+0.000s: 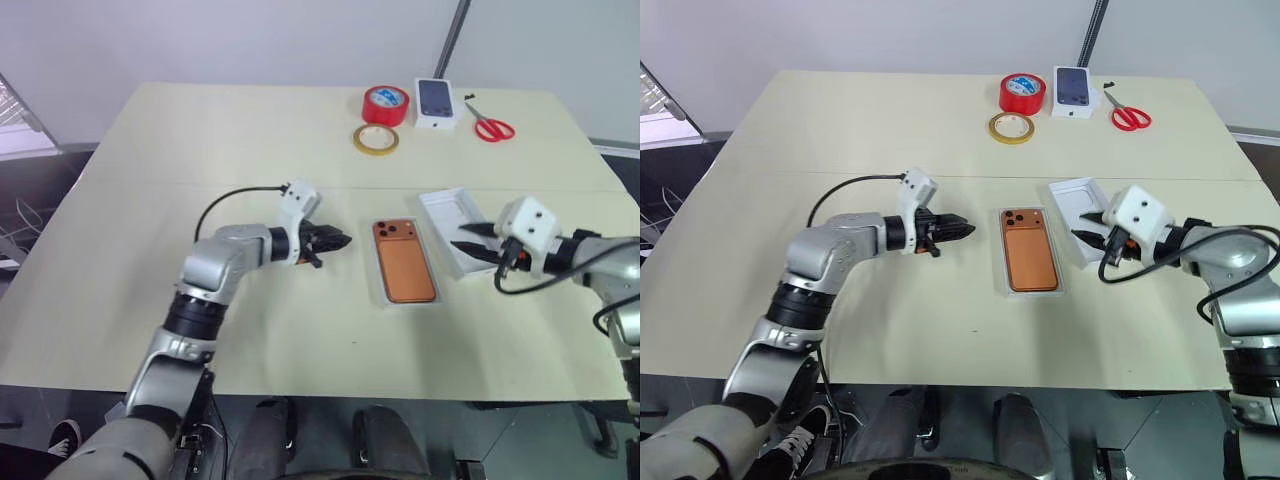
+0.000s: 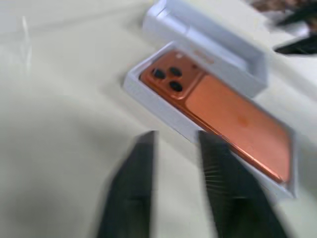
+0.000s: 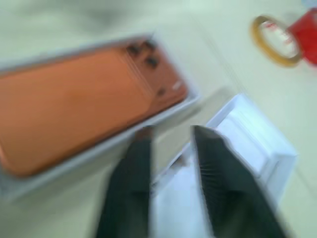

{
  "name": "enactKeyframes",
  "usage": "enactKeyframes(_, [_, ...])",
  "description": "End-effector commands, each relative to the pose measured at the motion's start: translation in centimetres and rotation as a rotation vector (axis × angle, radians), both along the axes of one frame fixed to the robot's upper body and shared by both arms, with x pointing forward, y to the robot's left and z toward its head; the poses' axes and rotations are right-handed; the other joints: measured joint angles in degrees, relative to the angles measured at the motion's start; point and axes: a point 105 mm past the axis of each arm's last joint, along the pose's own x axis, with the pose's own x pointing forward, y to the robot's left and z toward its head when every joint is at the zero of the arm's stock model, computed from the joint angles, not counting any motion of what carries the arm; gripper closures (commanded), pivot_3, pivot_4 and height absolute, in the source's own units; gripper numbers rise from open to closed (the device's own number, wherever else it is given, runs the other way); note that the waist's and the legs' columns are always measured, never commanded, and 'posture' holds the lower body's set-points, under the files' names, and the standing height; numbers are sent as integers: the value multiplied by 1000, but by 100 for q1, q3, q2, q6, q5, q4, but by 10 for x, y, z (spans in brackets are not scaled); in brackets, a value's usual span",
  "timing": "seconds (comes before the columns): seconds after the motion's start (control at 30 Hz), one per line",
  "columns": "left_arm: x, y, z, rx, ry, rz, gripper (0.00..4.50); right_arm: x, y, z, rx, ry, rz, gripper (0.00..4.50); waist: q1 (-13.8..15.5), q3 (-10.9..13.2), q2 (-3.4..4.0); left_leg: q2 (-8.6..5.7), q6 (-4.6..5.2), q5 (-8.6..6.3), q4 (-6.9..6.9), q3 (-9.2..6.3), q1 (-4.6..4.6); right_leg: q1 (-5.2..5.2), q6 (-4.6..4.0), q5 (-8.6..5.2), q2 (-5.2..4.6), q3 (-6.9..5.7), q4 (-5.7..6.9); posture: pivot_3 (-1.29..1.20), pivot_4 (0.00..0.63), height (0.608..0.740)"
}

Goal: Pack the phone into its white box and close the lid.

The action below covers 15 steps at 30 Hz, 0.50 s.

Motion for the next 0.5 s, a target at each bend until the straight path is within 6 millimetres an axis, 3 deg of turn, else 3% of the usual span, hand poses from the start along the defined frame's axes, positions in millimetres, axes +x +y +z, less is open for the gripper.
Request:
enactKeyframes(0.03, [-10,9,22,-30,-206,-87,1079,8,-1,7,11,-17,-64,1071,20,0,-1,0,0,0,0,0,-1,0,-1,0,-2,0,0,0,150,728])
enactKeyframes(0.1, [-20,22,20,36,-311,-145,82,14,-1,0,-1,9,-105,59,-2,0,0,-1,0,-1,0,2,-2,-1,-3,0,-5,1,-5,0,150,728])
enactKeyframes(0.27, [-31,41,17,35,-401,-182,34,30,-12,-13,22,74,-287,22,7,1,5,-1,9,-7,-7,5,-4,-12,-6,-1,-11,5,-5,0,150,728])
enactKeyframes(0.5, [-42,62,18,-21,-476,-203,34,21,-4,-24,68,250,-350,22,-10,2,8,-1,26,-16,-9,4,-13,-21,-5,0,-14,6,-5,0,150,728])
